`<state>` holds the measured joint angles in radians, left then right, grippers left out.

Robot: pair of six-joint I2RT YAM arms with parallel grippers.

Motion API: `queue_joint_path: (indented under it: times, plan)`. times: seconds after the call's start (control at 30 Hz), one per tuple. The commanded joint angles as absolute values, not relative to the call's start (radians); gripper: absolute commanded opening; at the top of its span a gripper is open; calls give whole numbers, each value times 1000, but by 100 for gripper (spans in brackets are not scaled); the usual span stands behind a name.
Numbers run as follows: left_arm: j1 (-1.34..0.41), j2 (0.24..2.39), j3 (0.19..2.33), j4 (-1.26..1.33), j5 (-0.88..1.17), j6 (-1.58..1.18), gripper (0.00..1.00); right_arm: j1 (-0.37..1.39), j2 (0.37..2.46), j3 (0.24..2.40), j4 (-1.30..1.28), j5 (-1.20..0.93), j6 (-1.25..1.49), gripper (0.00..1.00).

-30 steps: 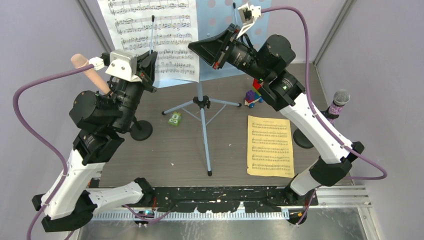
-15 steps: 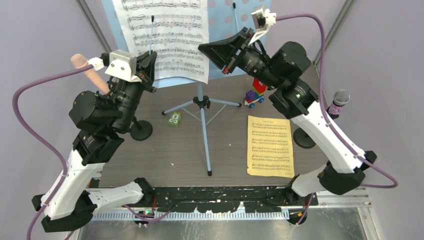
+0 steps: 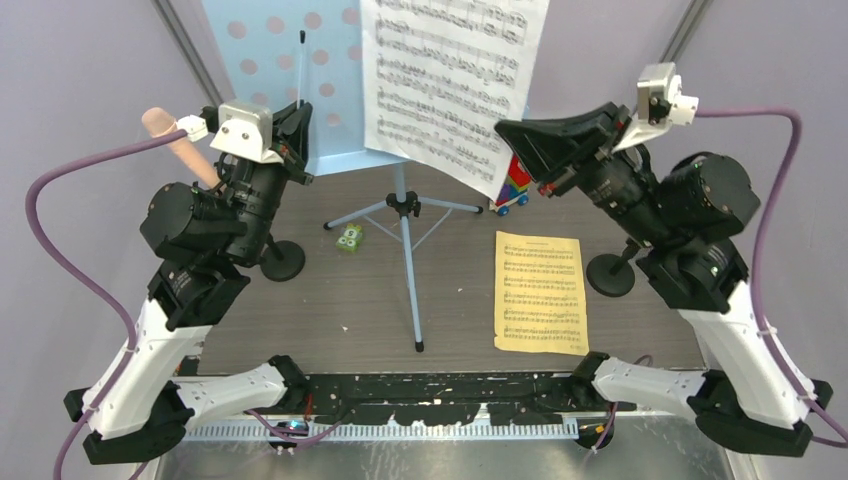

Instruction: Pack up the instrument practice props

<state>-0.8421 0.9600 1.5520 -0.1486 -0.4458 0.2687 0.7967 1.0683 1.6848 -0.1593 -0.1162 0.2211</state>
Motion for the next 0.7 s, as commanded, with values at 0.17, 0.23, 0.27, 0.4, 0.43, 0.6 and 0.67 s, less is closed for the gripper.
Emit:
queue_joint_path:
  times: [0.17,0.23,0.27,0.4,0.43,0.6,0.67]
  plan:
    - [-844,973,1534,-109,-510,282,0,801,789,1442,-375,59,188,1]
    - [-845,981,1535,-107,-518,286,0,801,720,1394,-413,87,187,1]
    - [-845,984,1536,-105,-518,288,1,801,692,1381,-441,99,189,1]
    - [-845,989,1530,-91,-520,289,10,801,604,1349,-558,137,209,1]
    - [-845,989,1527,-87,-521,290,12,801,586,1336,-581,143,215,1]
    - [-844,986,1523,-81,-522,287,23,801,504,1255,-671,223,248,1]
    - [-845,982,1514,-71,-519,282,27,800,465,1208,-676,291,286,1]
